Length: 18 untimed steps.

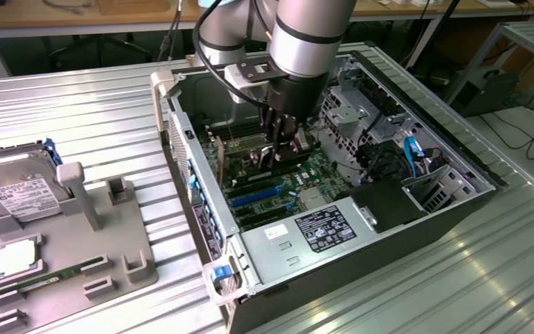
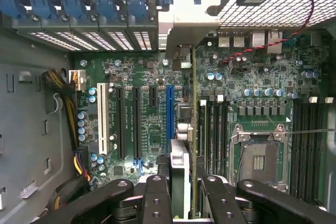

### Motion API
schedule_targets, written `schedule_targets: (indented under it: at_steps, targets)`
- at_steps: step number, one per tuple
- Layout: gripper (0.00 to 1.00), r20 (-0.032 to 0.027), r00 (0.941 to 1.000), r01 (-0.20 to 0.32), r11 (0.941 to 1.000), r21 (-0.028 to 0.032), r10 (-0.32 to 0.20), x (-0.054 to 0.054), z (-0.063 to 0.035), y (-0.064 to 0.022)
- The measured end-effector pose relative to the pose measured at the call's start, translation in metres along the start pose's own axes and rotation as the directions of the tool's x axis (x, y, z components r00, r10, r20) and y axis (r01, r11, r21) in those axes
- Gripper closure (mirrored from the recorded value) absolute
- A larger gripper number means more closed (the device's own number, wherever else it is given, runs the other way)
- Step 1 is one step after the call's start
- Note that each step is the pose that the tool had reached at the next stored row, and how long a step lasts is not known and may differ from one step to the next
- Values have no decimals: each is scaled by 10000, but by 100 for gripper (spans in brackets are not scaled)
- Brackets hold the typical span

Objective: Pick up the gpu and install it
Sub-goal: 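Insert the gpu into the slot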

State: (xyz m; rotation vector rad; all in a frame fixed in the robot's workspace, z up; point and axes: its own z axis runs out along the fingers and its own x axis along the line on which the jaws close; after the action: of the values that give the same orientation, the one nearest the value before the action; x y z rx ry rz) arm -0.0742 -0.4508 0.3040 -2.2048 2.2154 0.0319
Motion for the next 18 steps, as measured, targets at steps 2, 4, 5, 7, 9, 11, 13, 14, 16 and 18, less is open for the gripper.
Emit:
schedule_targets:
  at_steps: [2, 4, 5, 7, 9, 11, 13, 14, 16, 18]
  targets:
    - [72, -1, 10000, -1, 10000, 1, 1, 9, 5, 0]
    - [72, -1, 10000, -1, 10000, 1, 1, 12, 14, 4]
    - [72, -2, 10000, 0, 10000, 1, 0, 13, 20, 10]
    - [72, -3, 10000, 0, 10000, 1, 0, 13, 38, 28]
    - [72, -3, 10000, 0, 10000, 1, 0, 14, 54, 40]
    - [72, -4, 10000, 2, 10000, 0, -2, 14, 69, 42]
    - [72, -5, 10000, 1, 10000, -1, -1, 17, 82, 44]
    - [72, -6, 10000, 0, 10000, -1, 0, 19, 86, 44]
    - [72, -6, 10000, -1, 10000, 0, 1, 26, 95, 44]
    - [72, -7, 10000, 0, 10000, 0, 0, 27, 97, 44]
